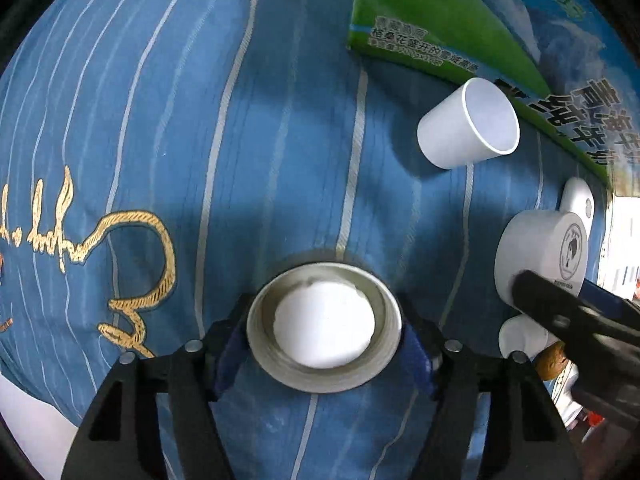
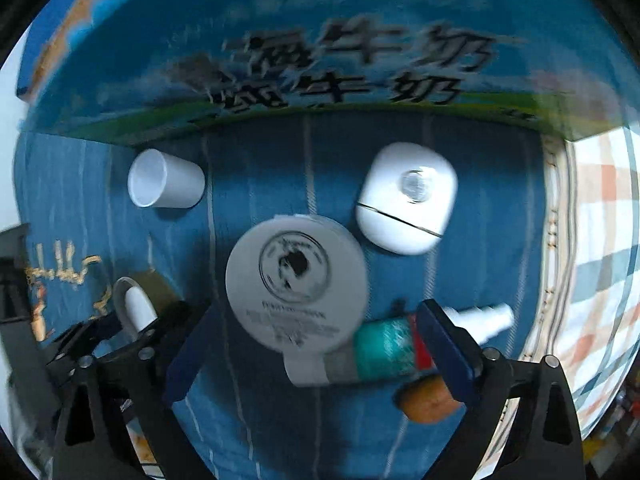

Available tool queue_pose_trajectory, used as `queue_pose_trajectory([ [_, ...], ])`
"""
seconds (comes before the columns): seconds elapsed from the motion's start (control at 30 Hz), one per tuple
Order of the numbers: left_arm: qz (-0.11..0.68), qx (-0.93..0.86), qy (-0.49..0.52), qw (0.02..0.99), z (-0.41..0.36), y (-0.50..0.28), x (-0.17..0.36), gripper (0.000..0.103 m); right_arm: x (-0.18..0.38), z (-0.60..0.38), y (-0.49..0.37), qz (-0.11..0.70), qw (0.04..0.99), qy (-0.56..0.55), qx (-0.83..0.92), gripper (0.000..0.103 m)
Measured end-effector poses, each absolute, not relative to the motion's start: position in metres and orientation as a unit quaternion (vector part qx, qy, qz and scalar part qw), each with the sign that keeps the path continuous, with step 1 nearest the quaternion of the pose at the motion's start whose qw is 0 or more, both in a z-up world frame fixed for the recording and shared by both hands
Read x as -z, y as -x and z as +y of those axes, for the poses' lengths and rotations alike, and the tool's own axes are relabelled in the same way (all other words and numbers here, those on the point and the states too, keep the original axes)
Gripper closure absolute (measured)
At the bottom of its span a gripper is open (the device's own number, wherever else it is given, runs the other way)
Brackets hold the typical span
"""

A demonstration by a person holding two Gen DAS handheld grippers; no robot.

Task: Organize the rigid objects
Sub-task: 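Grasp the metal lid with the left tool while the right tool grasps the white cream jar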

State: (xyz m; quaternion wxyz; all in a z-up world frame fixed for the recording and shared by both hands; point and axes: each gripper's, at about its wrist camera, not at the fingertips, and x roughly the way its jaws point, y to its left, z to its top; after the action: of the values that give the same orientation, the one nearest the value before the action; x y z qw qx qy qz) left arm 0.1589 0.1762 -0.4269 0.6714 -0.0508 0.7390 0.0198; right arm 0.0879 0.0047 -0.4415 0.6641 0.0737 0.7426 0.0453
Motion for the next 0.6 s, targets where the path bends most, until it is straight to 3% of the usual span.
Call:
queue_pose_trajectory([
  [0.1,0.740,-0.017,0.030,0.671,0.172,-0.161,0.425,0.029,0.453,0.015,-0.087,0.752,0.654,-0.070,-0.042,0.030],
  [0.3,0.738,-0.009,0.015,0.674,0.157,-0.160,0.416,0.034,0.453,0.019,-0.071,0.749,0.659,-0.054,-0.038,0.034],
  [0.6,0.748,0.021,-0.003,0.663,0.124,-0.080,0.424,0.034,0.462,-0.019,-0.011,0.775,0.631,-0.025,-0.028,0.035],
])
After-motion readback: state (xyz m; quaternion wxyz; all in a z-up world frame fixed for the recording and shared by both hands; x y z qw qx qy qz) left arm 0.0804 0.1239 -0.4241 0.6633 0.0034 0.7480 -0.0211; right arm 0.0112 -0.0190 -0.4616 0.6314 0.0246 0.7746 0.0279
